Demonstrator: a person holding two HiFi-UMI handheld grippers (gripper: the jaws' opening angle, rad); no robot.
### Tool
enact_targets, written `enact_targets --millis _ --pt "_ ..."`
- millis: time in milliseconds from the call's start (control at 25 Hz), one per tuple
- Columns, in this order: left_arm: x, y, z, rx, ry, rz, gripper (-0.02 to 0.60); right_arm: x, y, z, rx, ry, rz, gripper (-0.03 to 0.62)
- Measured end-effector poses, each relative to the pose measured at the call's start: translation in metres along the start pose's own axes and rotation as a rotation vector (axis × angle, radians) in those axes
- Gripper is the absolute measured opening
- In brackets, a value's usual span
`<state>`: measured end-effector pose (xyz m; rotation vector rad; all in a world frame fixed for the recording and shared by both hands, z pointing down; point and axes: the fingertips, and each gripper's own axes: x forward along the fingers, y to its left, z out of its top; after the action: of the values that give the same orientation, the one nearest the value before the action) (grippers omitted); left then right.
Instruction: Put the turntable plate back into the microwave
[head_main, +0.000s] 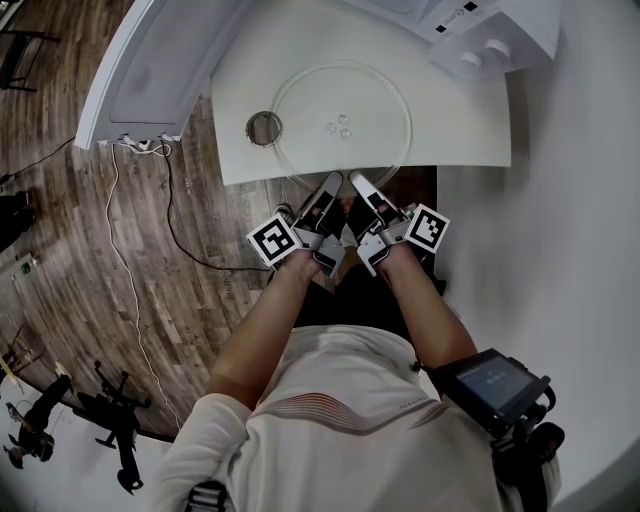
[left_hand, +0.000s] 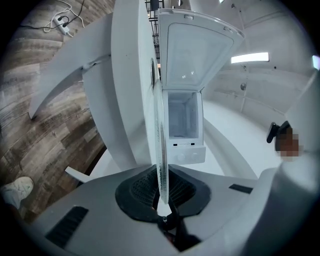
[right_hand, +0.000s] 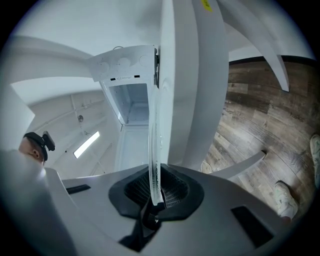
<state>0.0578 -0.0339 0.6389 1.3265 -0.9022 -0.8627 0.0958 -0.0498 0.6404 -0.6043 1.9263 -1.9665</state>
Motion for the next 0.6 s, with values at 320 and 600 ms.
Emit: enact_targets --millis 320,600 --pt "-0.002 -0.001 -0.001 0.002 0.004 -0.020 0.035 -0.002 0.002 -0.001 -0.013 -0.002 0.002 0.028" --pt "0.003 -0.012 0.002 0.019 0.014 -0.043 0.035 0.002 0.012 0.003 -0.027 -0.014 0.033 0.028"
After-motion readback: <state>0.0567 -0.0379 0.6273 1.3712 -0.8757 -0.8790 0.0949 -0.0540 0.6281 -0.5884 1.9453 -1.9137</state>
